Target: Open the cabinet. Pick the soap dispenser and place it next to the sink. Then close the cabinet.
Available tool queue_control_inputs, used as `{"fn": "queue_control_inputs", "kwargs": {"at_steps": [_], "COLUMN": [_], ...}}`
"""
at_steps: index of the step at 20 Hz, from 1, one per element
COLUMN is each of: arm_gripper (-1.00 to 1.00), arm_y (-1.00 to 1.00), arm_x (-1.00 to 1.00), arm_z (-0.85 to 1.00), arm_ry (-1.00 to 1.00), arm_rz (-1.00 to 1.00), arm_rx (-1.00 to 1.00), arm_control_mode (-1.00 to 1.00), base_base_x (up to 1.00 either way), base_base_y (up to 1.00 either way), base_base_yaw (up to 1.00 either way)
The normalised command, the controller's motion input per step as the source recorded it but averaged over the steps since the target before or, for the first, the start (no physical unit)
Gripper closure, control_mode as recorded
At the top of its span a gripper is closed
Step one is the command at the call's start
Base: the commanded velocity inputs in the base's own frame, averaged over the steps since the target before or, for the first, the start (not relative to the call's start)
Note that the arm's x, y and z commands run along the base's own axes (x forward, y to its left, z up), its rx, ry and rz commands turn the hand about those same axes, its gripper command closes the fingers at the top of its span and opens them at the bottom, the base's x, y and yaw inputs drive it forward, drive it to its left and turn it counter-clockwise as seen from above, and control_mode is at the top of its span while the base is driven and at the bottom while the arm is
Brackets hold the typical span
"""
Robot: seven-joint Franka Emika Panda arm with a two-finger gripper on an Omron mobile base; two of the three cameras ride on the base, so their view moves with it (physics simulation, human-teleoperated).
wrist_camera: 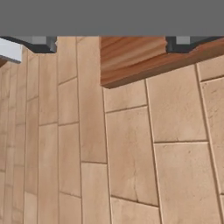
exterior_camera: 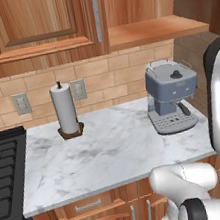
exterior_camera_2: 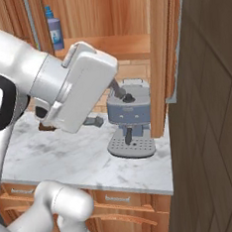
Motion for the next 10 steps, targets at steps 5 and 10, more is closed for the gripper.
{"fn": "queue_control_inputs", "kwargs": {"at_steps": [5, 10], "arm_gripper": [-1.0, -1.0], "arm_y": [0.63, 0.56], "arm_x": [0.0, 0.0], "arm_z": [0.0, 0.0], "arm_ry": [-0.01, 0.0], "arm_rz": [0.01, 0.09], "arm_rx": [-0.02, -0.05], "arm_control_mode": [-1.0, -1.0], "base_base_x": [0.0, 0.0], "base_base_y": [0.0, 0.0], "base_base_yaw": [0.0, 0.0]}}
